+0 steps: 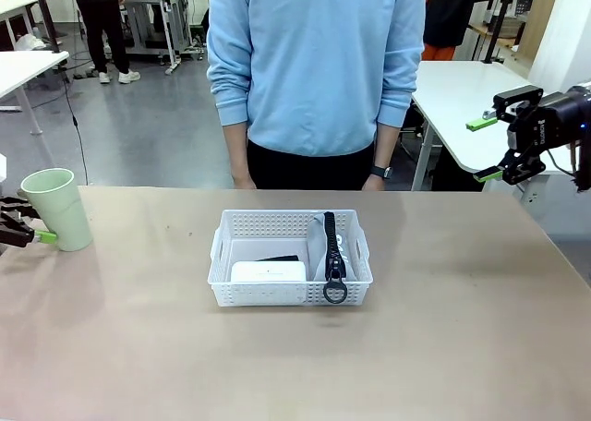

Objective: Efficiently arrange items inside the basket to fit them all.
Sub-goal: Pick up the Reusable plastic cup and place it inside the Organizing basket.

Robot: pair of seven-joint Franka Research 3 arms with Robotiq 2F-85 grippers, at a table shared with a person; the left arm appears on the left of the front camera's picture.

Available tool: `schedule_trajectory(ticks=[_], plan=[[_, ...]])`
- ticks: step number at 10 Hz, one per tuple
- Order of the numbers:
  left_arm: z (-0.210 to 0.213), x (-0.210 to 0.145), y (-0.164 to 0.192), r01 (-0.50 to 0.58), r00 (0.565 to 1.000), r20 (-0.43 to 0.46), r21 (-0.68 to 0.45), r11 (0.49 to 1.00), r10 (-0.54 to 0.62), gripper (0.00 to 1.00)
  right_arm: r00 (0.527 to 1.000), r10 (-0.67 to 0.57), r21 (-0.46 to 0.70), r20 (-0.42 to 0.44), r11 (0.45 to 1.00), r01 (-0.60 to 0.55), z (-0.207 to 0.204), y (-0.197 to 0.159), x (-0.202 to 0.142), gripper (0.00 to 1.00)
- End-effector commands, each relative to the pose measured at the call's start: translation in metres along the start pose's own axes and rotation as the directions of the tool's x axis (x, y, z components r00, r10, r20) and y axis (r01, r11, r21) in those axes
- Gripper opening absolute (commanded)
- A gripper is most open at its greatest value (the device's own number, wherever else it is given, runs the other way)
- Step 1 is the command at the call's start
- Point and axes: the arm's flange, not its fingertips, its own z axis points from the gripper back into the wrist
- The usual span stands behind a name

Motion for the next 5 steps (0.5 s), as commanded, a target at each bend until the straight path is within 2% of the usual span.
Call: schedule_trajectory(ticks=[1,5], plan=[[-0.003,-0.008,0.006,0.025,1.000,0.010,-0.023,0.999,-0.024,1.00,1.000,0.005,-0.010,-0.007,1.000,-0.005,0.001,0.002,-0.001,1.00],[-0.015,-0.008,0.007,-0.008,0.999,0.043,-0.064,0.998,0.010,1.00,1.000,0.005,-0.010,-0.007,1.000,-0.005,0.001,0.002,-0.001,1.00]])
